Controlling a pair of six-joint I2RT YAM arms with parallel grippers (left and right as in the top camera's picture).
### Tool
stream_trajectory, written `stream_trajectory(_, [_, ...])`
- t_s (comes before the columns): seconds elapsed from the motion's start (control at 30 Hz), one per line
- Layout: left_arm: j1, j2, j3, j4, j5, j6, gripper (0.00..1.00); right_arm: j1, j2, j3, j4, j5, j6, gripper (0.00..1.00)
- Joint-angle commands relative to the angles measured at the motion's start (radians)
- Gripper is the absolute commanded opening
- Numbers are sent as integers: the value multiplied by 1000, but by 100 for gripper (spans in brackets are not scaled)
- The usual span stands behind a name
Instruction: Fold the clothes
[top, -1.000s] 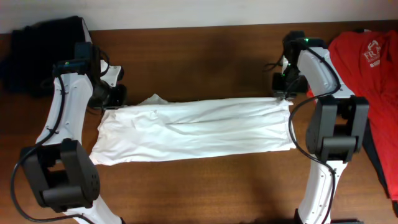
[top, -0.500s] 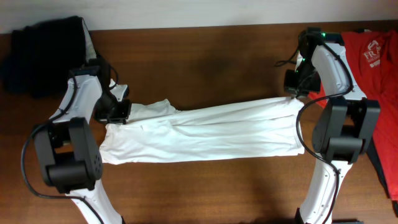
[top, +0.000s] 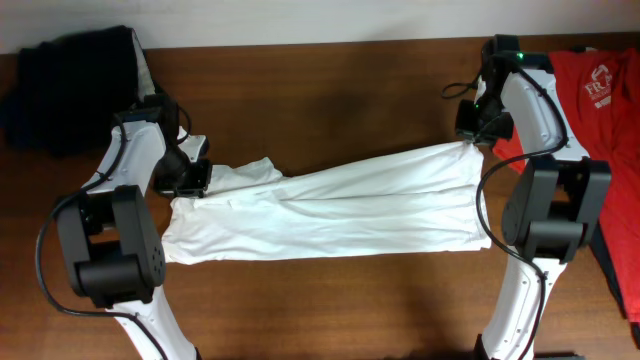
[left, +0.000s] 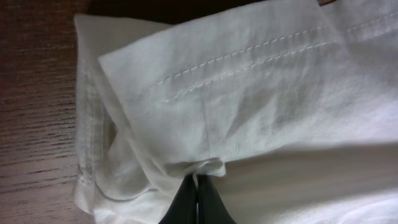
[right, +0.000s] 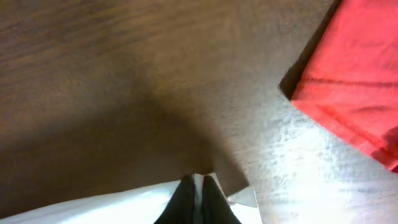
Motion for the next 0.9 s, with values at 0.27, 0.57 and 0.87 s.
stream_trajectory(0.27, [8, 6, 77, -156, 38, -17, 0, -11, 18, 168, -286, 65, 0, 4])
stream_trajectory(0.57, [8, 6, 77, -273, 35, -17, 0, -10, 18, 178, -483, 66, -1, 16])
stream_trajectory(0.87, [7, 6, 77, -399, 34, -16, 0, -10, 18, 142, -441, 64, 0, 49])
